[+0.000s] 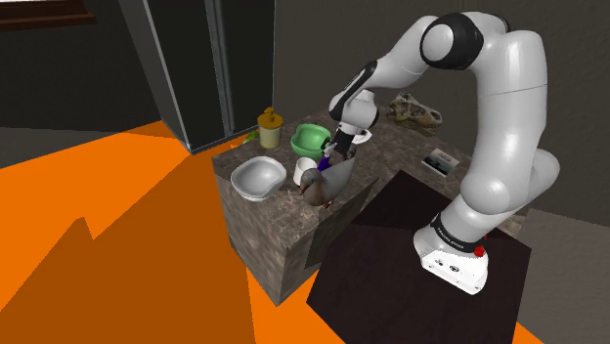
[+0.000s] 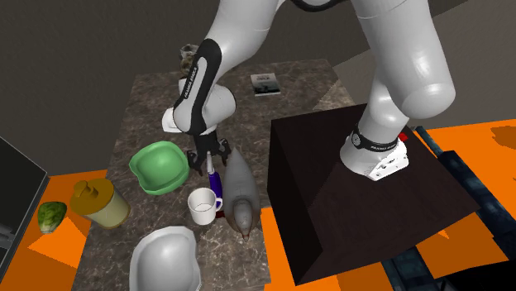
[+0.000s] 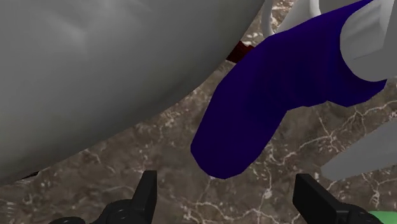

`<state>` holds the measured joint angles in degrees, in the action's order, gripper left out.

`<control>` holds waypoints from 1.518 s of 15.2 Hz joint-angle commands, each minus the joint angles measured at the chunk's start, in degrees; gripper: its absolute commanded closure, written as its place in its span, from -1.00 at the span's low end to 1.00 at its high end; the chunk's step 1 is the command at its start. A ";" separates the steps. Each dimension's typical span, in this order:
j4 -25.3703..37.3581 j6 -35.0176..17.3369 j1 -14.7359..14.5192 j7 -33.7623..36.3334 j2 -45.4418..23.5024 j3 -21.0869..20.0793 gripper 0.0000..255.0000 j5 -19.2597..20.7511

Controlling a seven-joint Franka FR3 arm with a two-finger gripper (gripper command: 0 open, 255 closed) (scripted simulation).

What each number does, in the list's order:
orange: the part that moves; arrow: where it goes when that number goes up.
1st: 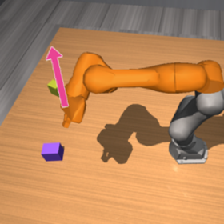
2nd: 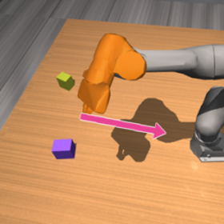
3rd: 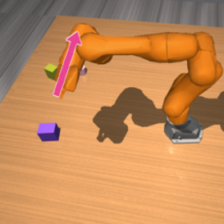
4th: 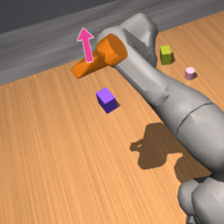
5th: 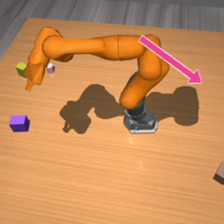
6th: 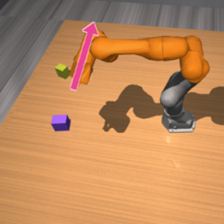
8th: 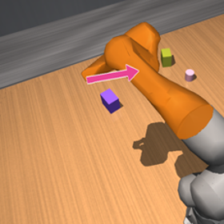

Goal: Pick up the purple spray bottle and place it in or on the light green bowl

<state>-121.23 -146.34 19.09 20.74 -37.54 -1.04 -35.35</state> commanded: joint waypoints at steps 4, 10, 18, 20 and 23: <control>0.71 -1.27 0.01 -0.47 -1.88 -0.59 -1.00 -0.66; 0.71 -1.26 0.01 -0.46 -1.87 -0.59 1.00 -0.66; 0.67 -1.26 0.02 -0.47 -1.83 -0.58 1.00 -0.66; 0.33 -0.87 -0.11 -0.18 -1.08 -0.42 1.00 -0.47; -0.71 0.40 -0.46 0.72 1.28 0.09 1.00 0.17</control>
<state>-121.57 -146.36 18.70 21.23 -37.03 -1.12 -35.38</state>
